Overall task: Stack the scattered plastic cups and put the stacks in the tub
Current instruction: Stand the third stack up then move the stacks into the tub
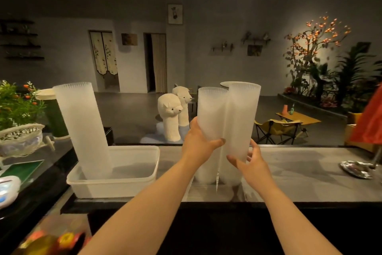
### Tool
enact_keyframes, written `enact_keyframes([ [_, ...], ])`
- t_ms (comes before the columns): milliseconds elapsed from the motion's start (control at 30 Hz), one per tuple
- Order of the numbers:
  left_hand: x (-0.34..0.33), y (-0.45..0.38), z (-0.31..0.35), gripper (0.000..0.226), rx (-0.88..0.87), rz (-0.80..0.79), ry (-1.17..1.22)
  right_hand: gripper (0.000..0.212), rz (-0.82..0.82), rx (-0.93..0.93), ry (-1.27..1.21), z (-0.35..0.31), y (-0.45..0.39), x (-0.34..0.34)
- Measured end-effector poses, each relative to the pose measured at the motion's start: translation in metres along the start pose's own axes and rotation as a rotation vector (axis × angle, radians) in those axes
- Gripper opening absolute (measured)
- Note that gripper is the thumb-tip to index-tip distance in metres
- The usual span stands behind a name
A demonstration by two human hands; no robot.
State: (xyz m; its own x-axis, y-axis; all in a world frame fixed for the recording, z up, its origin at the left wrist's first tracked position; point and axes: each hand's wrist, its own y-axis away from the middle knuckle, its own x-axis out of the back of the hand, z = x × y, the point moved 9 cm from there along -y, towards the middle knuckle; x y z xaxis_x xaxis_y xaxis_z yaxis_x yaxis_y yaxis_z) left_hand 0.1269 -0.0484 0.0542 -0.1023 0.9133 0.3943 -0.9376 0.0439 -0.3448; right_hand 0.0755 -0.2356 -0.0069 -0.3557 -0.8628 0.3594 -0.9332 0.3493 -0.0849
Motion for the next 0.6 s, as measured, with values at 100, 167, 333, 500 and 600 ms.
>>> enact_keyframes([
  [100,0.015,0.006,0.004,0.097,-0.035,0.021,-0.063,0.094,0.008,-0.014,0.022,0.002,-0.005,-0.003],
  [167,0.039,0.013,0.014,0.095,-0.069,0.061,-0.086,0.093,0.018,-0.019,0.014,0.004,-0.009,-0.005],
  [333,0.140,0.030,0.051,0.095,-0.122,0.315,-0.084,0.087,0.019,0.020,-0.028,0.004,-0.015,-0.005],
  [500,0.227,0.029,0.052,0.086,-0.063,0.481,-0.249,0.085,0.108,0.034,-0.071,0.002,-0.013,0.002],
  [600,0.243,0.019,0.022,0.087,-0.001,0.483,-0.393,0.083,0.198,0.123,-0.063,-0.010,-0.002,0.005],
])
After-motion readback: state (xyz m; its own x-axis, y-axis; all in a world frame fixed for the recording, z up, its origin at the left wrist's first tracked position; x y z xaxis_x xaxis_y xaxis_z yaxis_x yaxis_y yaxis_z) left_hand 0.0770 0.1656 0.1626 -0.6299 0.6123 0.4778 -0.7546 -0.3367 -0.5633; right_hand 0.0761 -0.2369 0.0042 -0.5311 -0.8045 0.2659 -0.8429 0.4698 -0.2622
